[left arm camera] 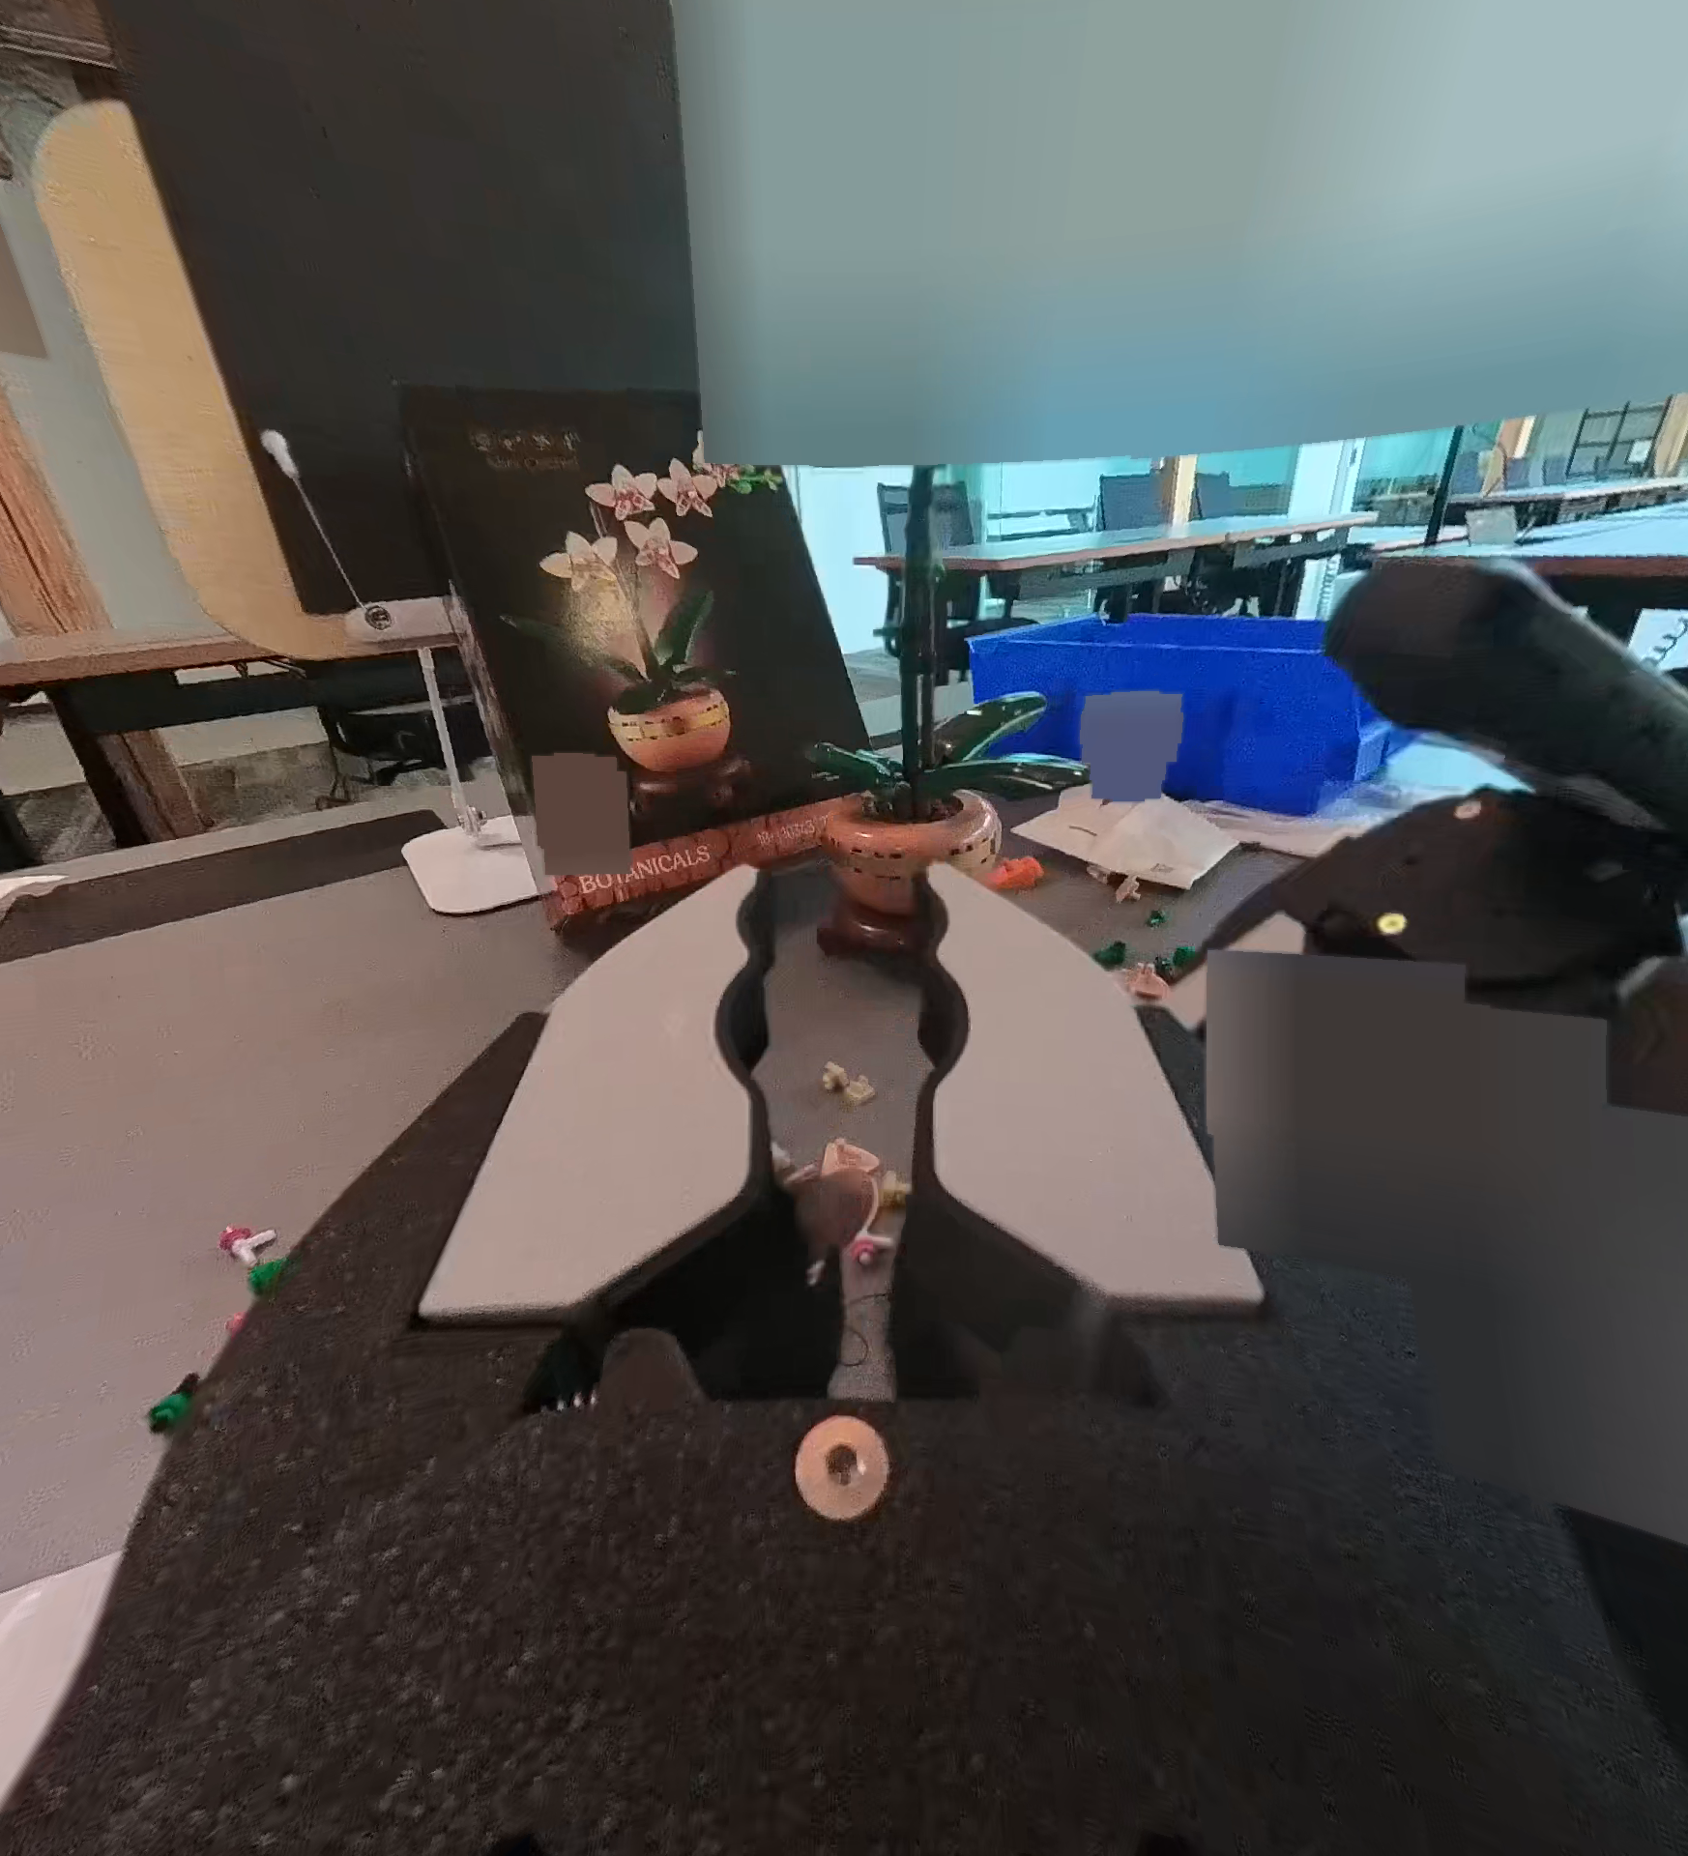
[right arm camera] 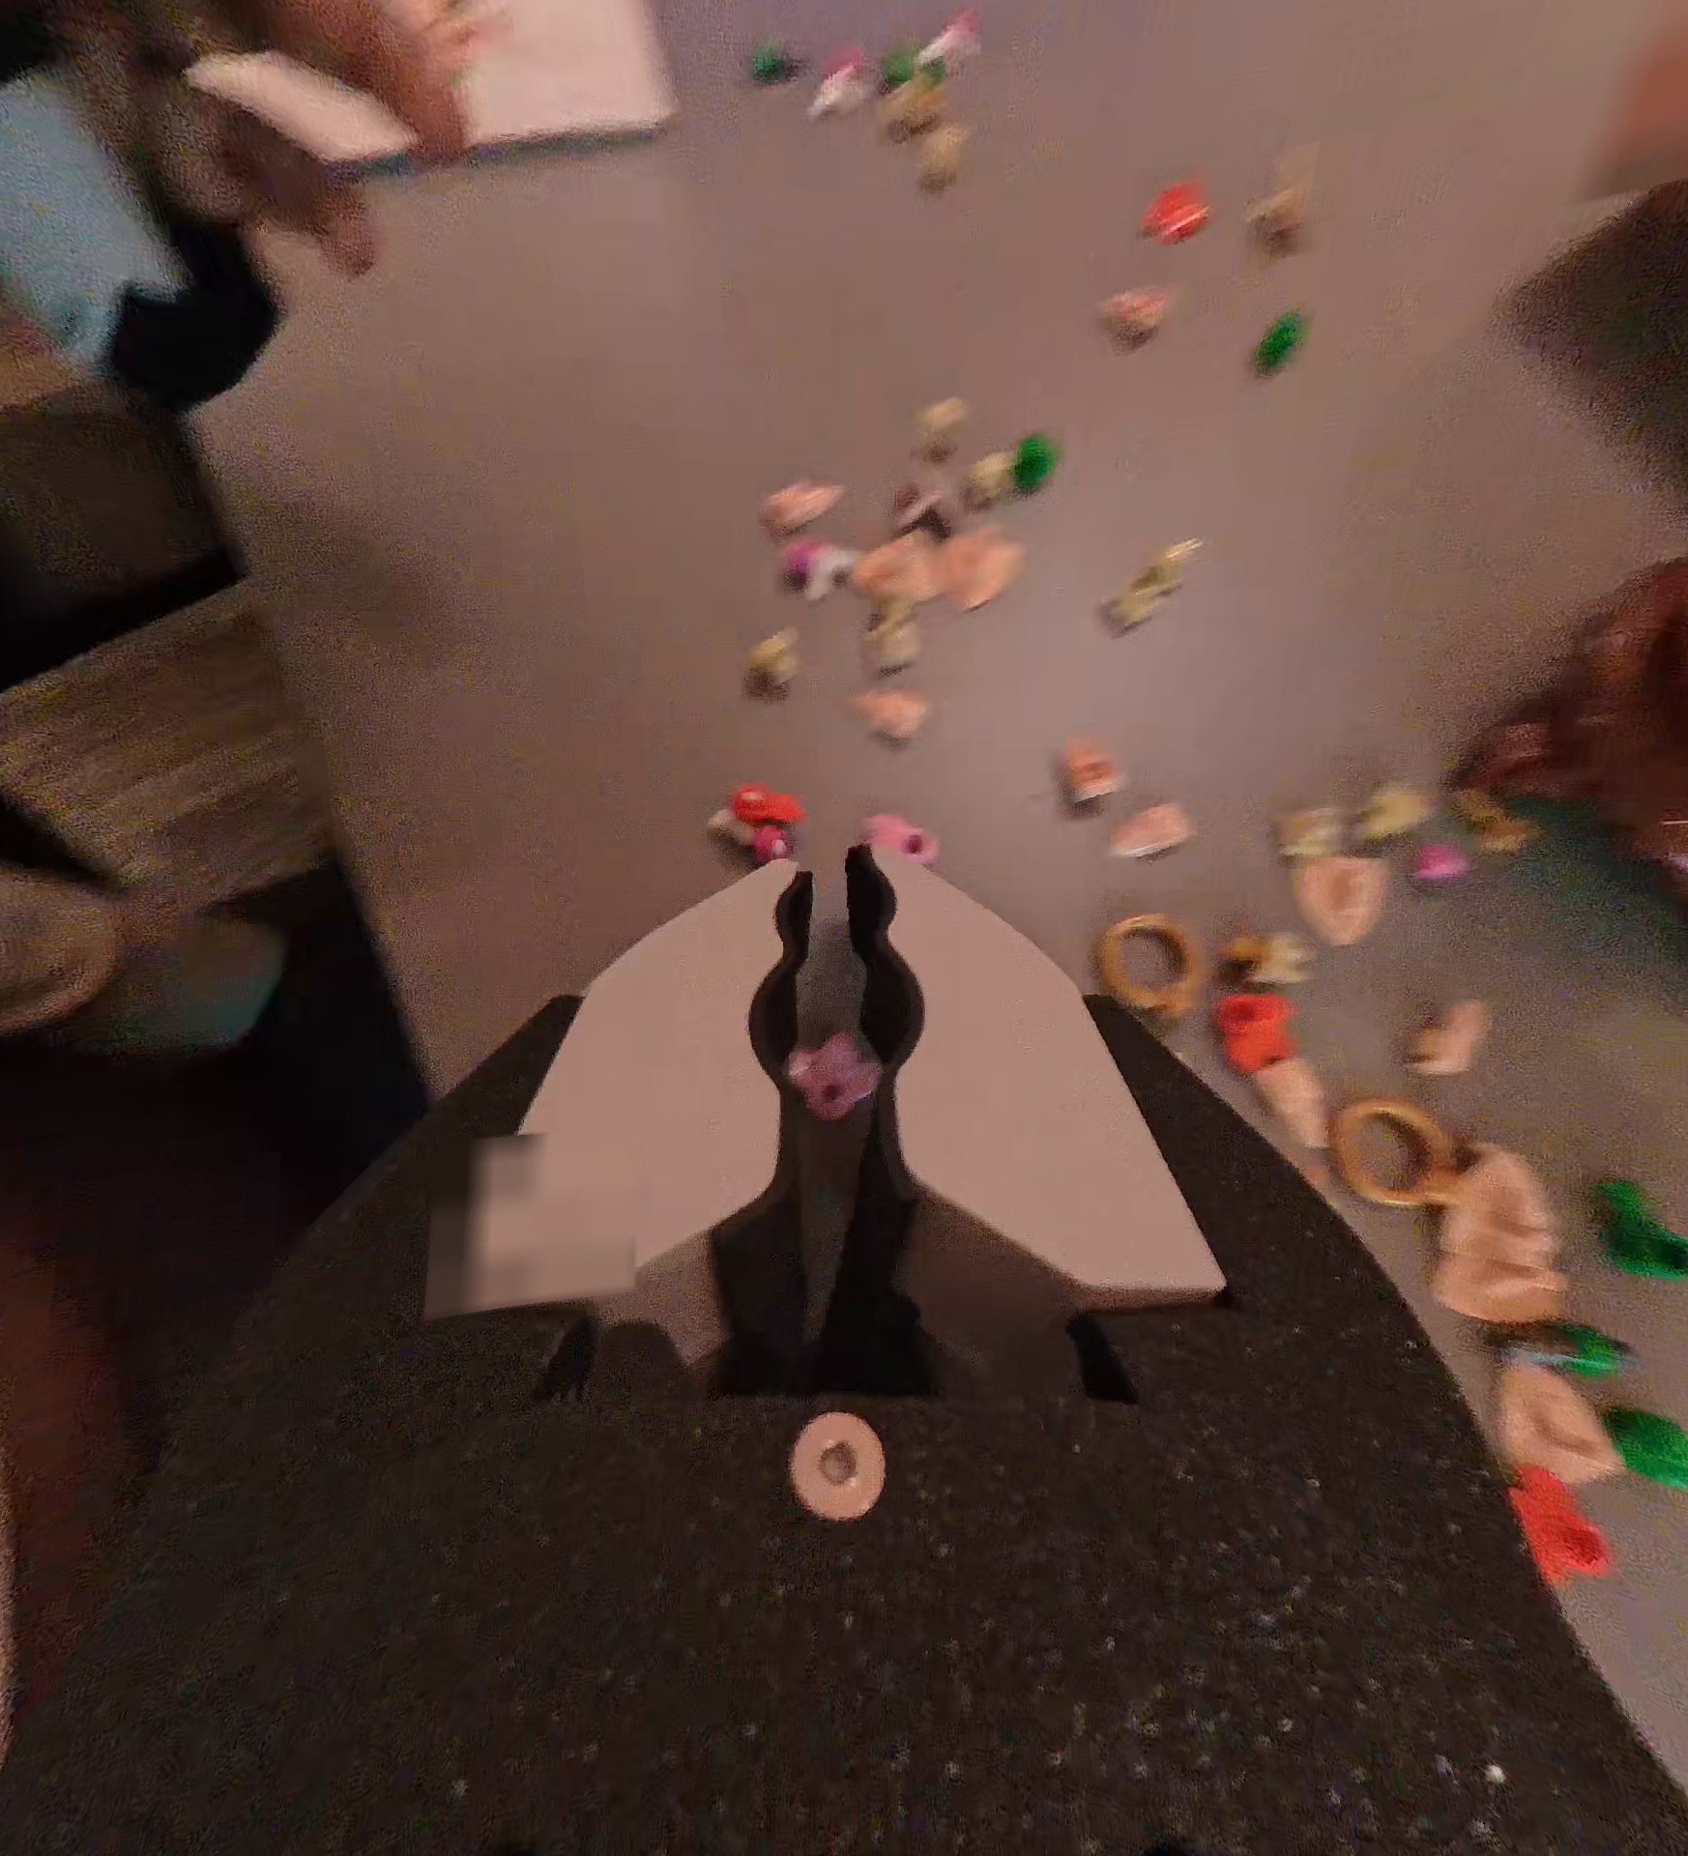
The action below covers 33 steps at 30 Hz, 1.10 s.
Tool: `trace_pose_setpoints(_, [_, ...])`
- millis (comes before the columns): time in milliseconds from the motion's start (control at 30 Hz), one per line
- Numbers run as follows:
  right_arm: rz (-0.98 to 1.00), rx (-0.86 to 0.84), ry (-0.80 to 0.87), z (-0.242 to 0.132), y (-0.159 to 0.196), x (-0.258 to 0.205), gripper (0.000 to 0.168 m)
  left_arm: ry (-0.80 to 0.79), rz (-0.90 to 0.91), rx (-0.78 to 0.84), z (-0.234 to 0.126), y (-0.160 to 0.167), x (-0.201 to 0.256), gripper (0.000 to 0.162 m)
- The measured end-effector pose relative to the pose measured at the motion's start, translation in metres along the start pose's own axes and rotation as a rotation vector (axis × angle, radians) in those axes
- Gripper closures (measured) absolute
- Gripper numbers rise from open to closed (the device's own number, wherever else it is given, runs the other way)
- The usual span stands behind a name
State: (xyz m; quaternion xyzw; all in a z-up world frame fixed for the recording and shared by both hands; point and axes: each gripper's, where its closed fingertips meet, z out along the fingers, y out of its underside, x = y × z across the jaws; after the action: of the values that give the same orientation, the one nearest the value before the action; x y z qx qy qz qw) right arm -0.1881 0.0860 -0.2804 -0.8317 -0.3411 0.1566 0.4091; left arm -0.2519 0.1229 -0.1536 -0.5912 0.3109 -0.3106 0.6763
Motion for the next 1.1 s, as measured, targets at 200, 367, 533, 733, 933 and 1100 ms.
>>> trace_pose_setpoints(200, [-0.017, 0.404, 0.096, -0.046, -0.052, 0.026, 0.158, 0.061, 0.019, -0.121, 0.003, 0.023, 0.014, 0.131])
trace_pose_setpoints(367, [-0.101, 0.461, 0.233, -0.101, -0.033, 0.061, 0.106, 0.094, -0.020, -0.122, 0.011, 0.031, 0.027, 0.105])
trace_pose_setpoints(533, [0.012, 0.430, 0.399, -0.152, 0.012, 0.115, 0.085, 0.085, -0.097, -0.043, 0.022, 0.020, 0.026, 0.026])
trace_pose_setpoints(733, [0.109, 0.245, 0.418, -0.174, 0.056, 0.134, 0.067, 0.063, -0.056, -0.011, 0.031, 0.009, 0.018, 0.020])
trace_pose_setpoints(933, [0.162, 0.005, 0.288, -0.160, 0.092, 0.129, 0.139, -0.039, 0.065, -0.031, 0.034, 0.011, 0.002, 0.112])
trace_pose_setpoints(1100, [0.052, -0.044, 0.125, -0.115, 0.069, 0.122, 0.141, -0.037, 0.020, -0.063, 0.044, 0.018, 0.005, 0.118])
